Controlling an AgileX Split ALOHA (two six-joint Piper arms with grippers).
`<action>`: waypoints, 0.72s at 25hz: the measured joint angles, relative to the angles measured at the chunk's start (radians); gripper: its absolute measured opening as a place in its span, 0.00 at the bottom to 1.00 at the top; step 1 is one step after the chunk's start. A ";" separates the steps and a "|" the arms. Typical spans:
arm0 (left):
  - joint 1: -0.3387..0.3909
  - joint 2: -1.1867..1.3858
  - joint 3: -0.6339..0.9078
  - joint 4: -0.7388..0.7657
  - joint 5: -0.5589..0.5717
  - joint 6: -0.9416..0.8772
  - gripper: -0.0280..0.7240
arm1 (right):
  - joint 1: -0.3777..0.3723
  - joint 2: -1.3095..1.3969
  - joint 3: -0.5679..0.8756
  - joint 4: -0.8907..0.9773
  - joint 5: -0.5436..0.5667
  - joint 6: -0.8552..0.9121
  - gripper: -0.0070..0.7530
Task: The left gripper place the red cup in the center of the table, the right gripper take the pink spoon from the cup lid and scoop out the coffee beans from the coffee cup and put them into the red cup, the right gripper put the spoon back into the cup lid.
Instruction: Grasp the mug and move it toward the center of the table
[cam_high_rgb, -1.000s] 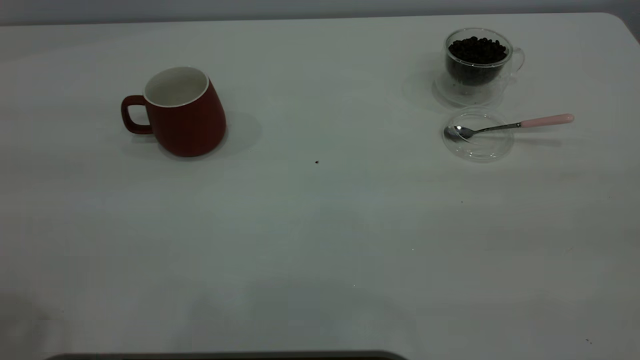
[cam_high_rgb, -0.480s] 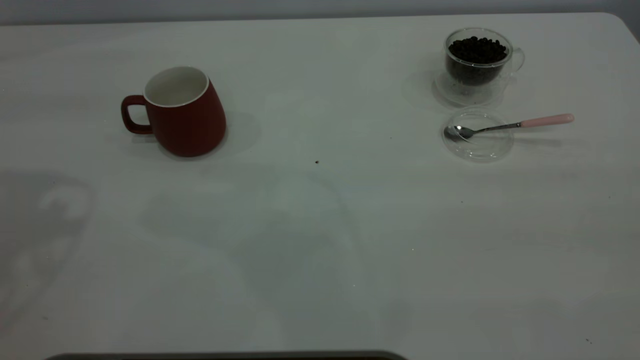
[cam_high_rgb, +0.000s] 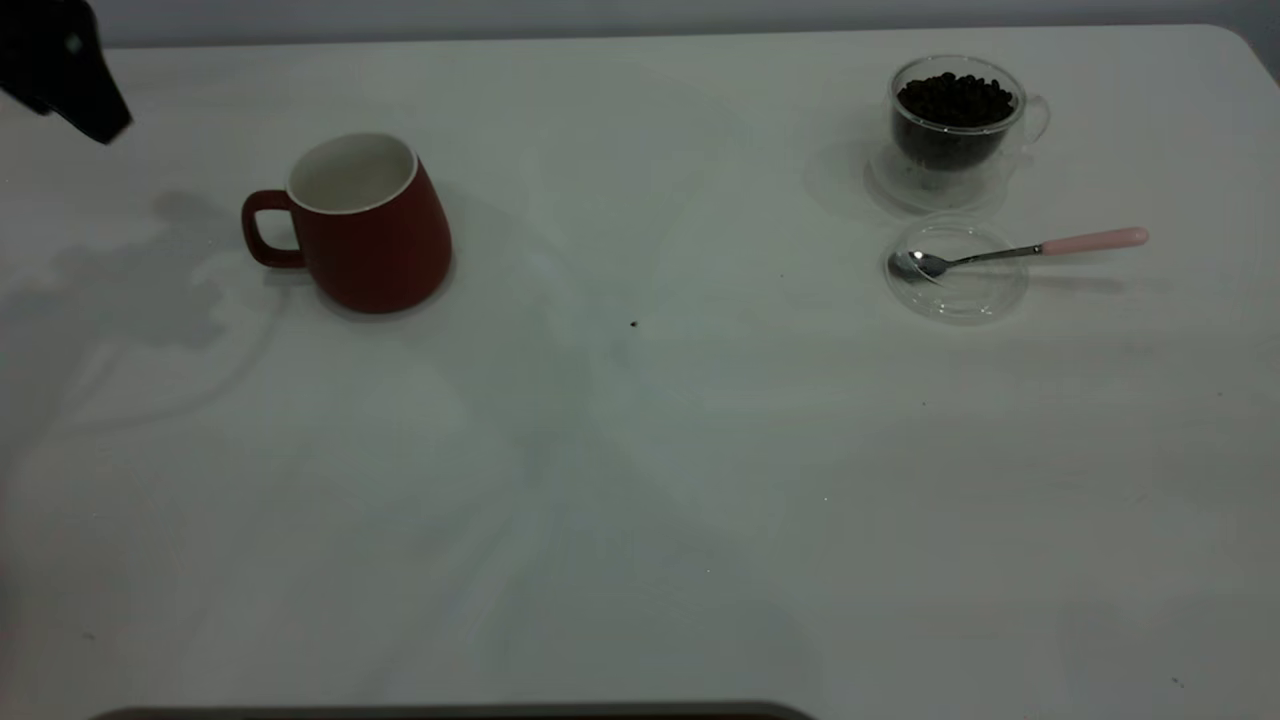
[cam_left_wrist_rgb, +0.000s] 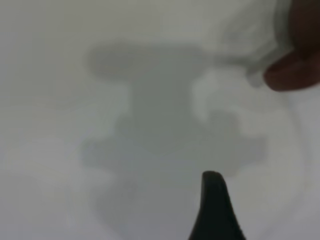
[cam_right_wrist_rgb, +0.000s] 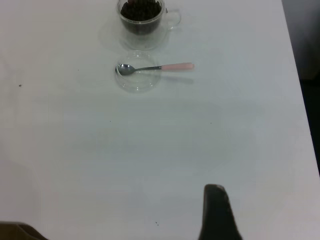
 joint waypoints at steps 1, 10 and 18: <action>0.000 0.030 -0.026 -0.001 0.005 0.057 0.82 | 0.000 0.000 0.000 0.000 0.000 0.000 0.71; -0.020 0.169 -0.085 -0.163 -0.017 0.669 0.82 | 0.000 0.000 0.000 0.000 0.000 0.000 0.71; -0.046 0.207 -0.085 -0.318 -0.007 0.935 0.82 | 0.000 0.000 0.000 0.000 0.000 0.000 0.71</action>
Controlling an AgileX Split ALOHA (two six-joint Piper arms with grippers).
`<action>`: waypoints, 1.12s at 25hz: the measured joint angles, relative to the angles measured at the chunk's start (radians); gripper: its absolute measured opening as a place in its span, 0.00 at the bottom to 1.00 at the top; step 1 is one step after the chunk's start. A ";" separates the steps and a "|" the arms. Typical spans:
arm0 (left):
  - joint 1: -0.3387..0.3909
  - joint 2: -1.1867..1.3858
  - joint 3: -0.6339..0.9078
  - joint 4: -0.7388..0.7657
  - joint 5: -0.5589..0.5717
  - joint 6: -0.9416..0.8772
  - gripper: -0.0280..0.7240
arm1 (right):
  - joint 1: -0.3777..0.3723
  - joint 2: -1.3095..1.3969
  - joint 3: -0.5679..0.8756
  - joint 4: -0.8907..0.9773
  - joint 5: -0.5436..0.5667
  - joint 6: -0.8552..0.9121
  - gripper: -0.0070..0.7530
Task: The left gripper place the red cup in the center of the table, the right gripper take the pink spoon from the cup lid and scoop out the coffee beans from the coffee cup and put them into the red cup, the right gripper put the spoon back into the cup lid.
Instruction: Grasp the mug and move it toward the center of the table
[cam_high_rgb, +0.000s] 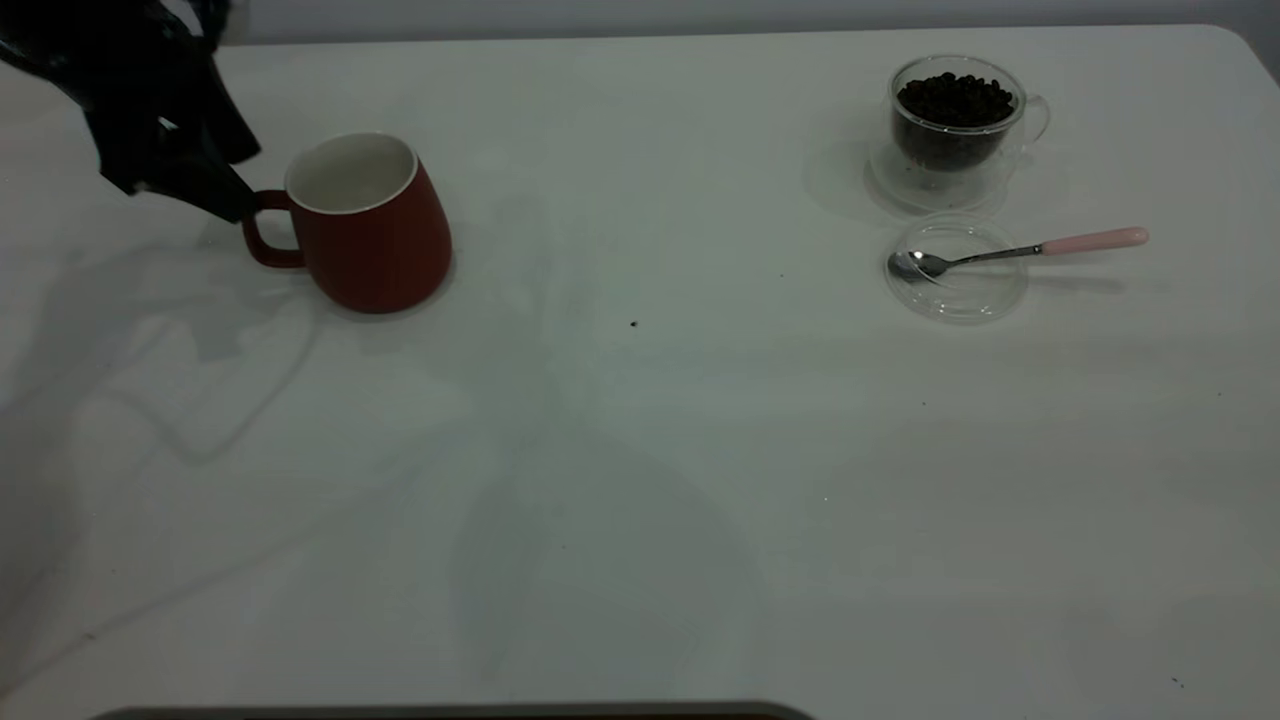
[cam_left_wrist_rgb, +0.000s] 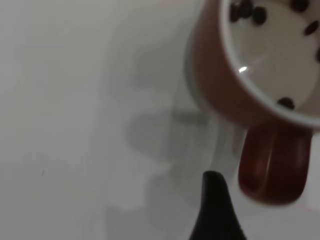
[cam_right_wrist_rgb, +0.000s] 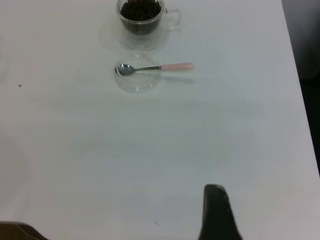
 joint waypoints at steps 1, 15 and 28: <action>-0.007 0.004 0.000 0.000 -0.002 0.009 0.82 | 0.000 0.000 0.000 0.000 0.000 0.000 0.71; -0.176 0.031 -0.002 -0.011 -0.096 0.068 0.82 | 0.000 0.000 0.000 0.000 0.000 0.000 0.71; -0.292 0.100 -0.067 -0.185 -0.128 0.071 0.82 | 0.000 0.000 0.000 0.000 0.000 0.000 0.71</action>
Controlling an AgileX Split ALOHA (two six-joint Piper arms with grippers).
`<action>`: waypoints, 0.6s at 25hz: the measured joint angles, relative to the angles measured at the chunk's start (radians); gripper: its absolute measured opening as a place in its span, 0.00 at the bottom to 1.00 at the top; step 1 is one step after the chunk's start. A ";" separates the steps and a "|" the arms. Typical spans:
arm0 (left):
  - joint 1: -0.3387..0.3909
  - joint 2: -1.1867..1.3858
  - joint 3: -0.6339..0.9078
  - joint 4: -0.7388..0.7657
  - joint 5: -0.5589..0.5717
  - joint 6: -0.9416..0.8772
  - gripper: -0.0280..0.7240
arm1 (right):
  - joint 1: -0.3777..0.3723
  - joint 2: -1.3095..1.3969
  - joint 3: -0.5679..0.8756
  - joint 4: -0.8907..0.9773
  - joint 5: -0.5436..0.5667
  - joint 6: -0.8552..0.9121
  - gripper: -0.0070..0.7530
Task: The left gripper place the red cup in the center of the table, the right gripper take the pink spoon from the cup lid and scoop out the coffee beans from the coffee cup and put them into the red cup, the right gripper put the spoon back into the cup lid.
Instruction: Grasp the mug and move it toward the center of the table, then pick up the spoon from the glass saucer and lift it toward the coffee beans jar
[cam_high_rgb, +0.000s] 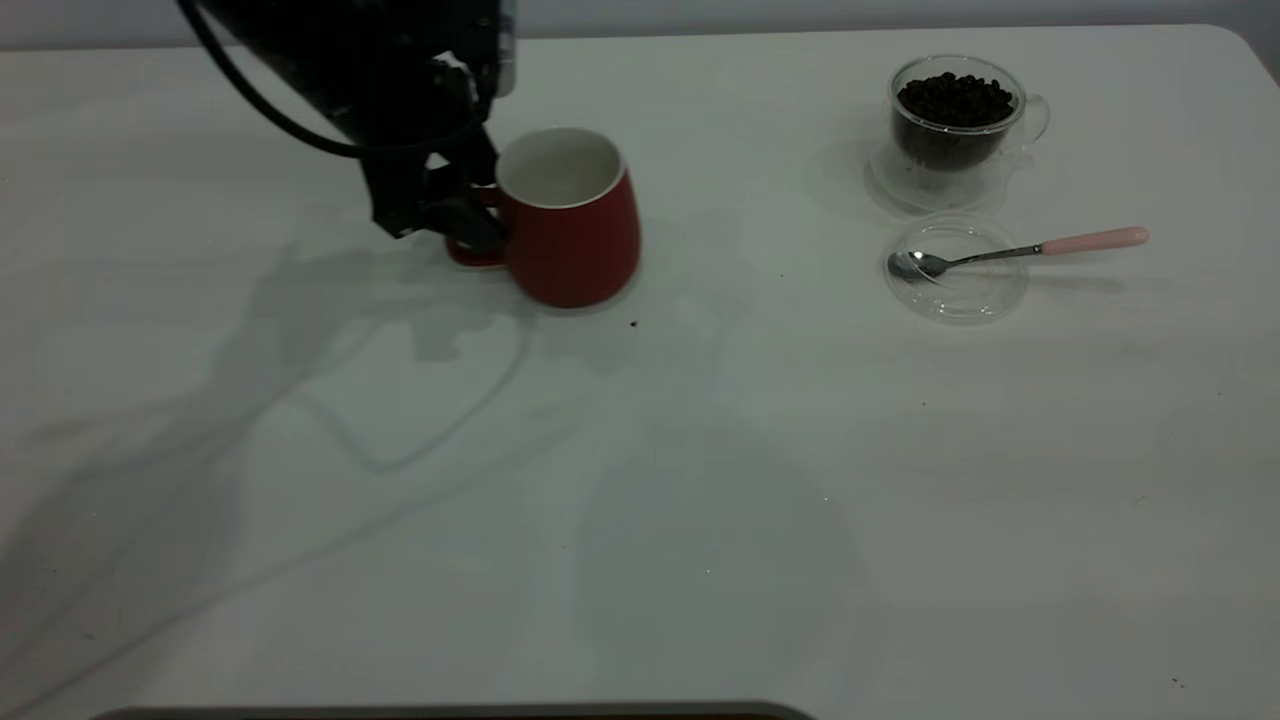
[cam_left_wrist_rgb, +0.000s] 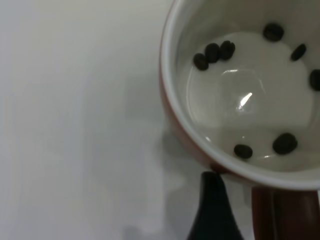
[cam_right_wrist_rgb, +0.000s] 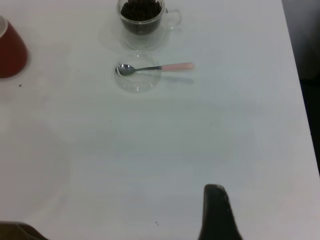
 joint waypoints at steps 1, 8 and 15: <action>-0.006 0.000 -0.007 -0.001 0.001 0.000 0.82 | 0.000 0.000 0.000 0.000 0.000 0.000 0.71; -0.001 -0.022 -0.021 0.078 0.042 -0.130 0.82 | 0.000 0.000 0.000 0.000 0.000 0.000 0.71; 0.013 -0.261 -0.021 0.416 0.255 -0.526 0.82 | 0.000 0.000 0.000 0.000 0.000 0.000 0.71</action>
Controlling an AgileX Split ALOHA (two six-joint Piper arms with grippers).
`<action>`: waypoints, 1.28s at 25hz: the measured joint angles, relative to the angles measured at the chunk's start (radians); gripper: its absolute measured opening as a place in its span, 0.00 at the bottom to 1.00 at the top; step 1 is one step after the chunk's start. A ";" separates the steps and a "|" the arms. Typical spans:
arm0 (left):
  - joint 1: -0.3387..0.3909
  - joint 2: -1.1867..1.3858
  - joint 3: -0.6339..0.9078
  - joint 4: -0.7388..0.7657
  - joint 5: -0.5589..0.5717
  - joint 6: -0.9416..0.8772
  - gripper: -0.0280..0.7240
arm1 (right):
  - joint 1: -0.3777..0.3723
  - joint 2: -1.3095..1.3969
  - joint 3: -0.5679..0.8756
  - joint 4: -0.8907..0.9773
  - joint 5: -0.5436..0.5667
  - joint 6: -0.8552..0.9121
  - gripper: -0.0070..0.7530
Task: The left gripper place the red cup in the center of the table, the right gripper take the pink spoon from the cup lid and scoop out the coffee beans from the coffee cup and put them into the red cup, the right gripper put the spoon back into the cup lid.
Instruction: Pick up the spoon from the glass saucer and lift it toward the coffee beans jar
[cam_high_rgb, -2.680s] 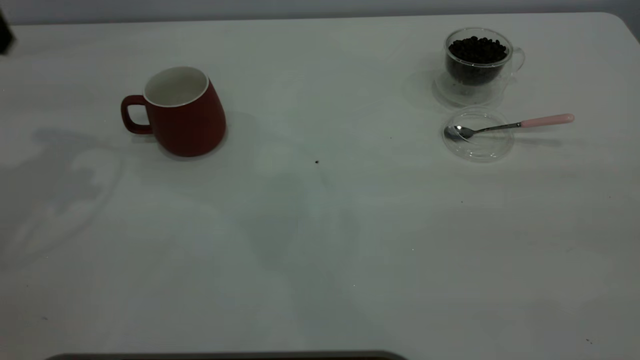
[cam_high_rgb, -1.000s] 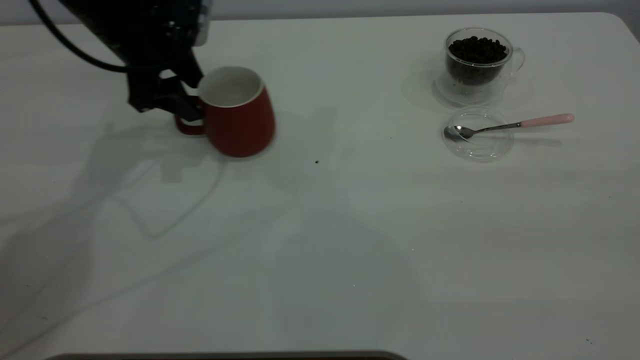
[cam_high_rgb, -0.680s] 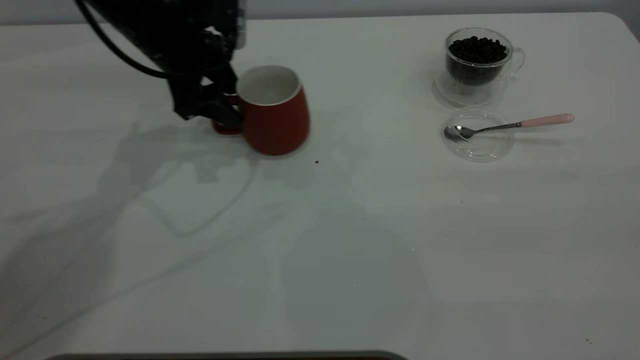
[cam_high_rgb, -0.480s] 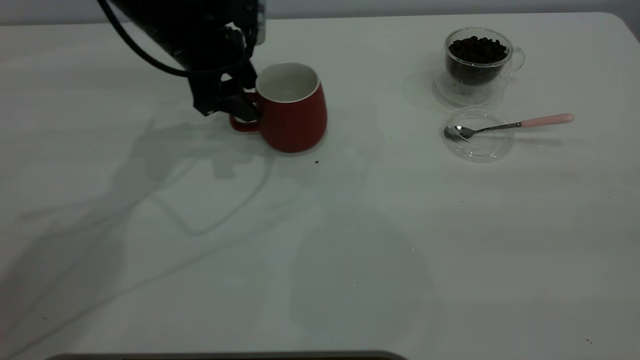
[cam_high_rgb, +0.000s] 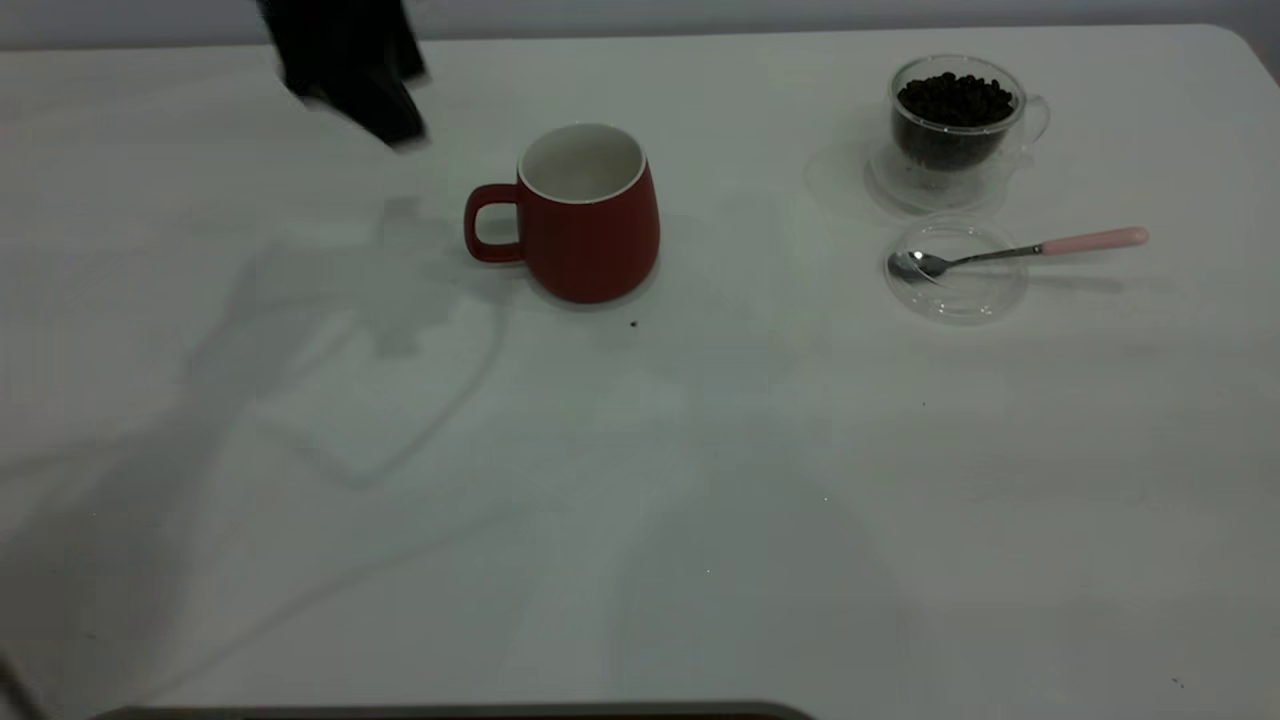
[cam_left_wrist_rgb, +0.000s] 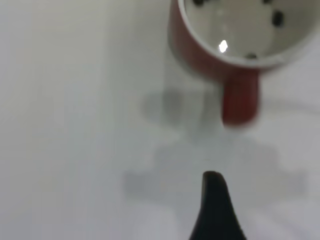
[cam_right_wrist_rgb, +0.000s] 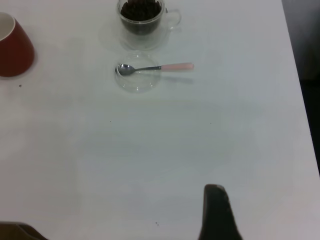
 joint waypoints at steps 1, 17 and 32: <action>0.000 -0.053 0.000 0.026 0.038 -0.062 0.82 | 0.000 0.000 0.000 0.000 0.000 0.000 0.71; 0.000 -0.850 0.068 0.282 0.465 -1.043 0.82 | 0.000 0.000 0.000 0.000 0.000 0.000 0.71; 0.000 -1.392 0.874 0.290 0.461 -1.268 0.82 | 0.000 0.000 0.000 0.000 0.000 0.000 0.71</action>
